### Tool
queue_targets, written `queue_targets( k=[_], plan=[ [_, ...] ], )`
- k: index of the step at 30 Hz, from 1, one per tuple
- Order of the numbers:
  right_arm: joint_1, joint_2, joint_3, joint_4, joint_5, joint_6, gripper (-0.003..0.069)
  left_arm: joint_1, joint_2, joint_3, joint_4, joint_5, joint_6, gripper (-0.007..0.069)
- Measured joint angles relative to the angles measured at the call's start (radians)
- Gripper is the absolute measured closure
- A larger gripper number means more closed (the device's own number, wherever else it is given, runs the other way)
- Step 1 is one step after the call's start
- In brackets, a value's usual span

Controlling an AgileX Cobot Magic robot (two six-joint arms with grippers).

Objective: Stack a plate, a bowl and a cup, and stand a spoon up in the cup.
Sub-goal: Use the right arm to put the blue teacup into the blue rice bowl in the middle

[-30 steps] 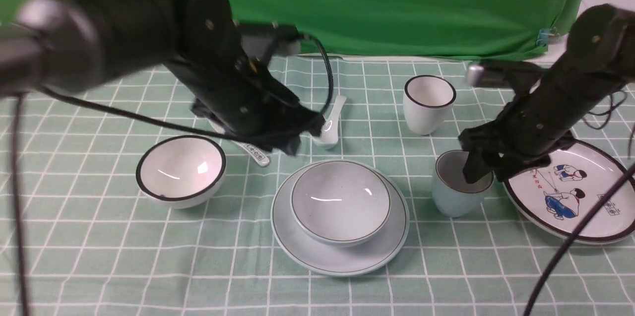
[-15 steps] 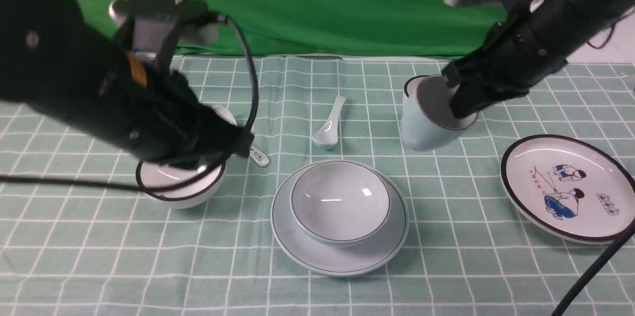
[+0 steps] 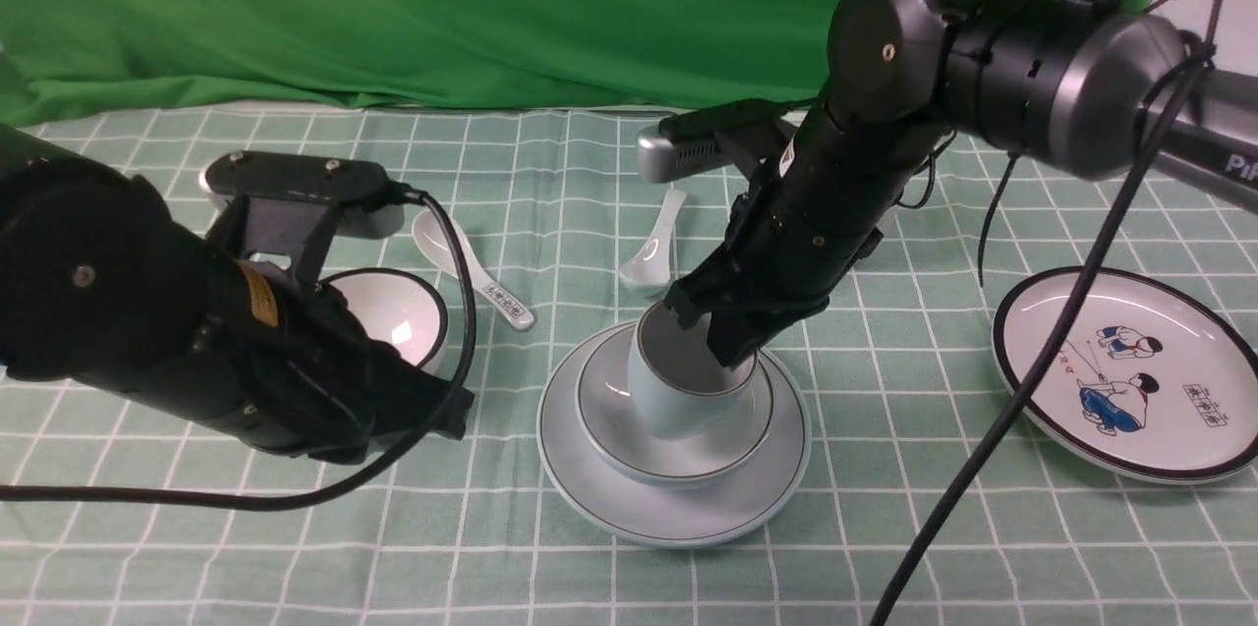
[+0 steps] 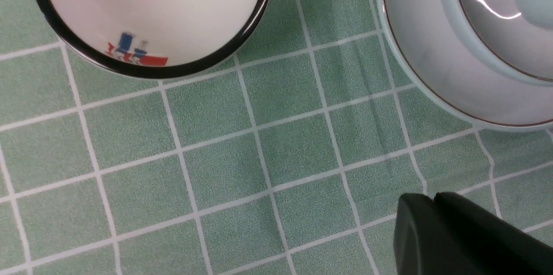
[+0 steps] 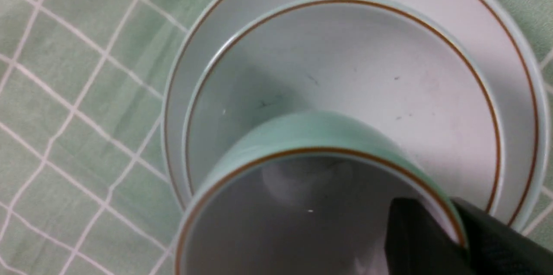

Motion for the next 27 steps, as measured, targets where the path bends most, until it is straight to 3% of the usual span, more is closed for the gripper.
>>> queue_targets(
  k=[6, 11, 14, 17, 24, 27],
  plan=[
    [0.0, 0.014, 0.0, -0.011, -0.037, 0.006, 0.054, 0.0, 0.0, 0.0, 0.004, -0.004, 0.0, 0.0616],
    [0.001, 0.014, 0.0, -0.011, -0.042, 0.006, 0.0388, 0.0, 0.0, 0.0, 0.006, -0.024, 0.0, 0.0616],
    [0.001, 0.015, 0.0, -0.011, -0.042, 0.006, 0.0335, 0.0, 0.0, 0.0, 0.006, -0.034, 0.0, 0.0615],
    [0.002, 0.015, 0.0, -0.011, -0.044, 0.005, 0.0349, 0.0, 0.0, 0.0, 0.006, -0.047, 0.0, 0.0615],
    [0.002, 0.015, 0.0, -0.011, -0.042, 0.005, 0.0468, 0.0, 0.0, 0.0, 0.002, -0.054, 0.0, 0.0615],
    [0.002, 0.014, 0.0, -0.012, -0.027, 0.007, 0.0421, 0.0, 0.002, -0.026, -0.005, -0.044, -0.011, 0.0615]
  ],
)
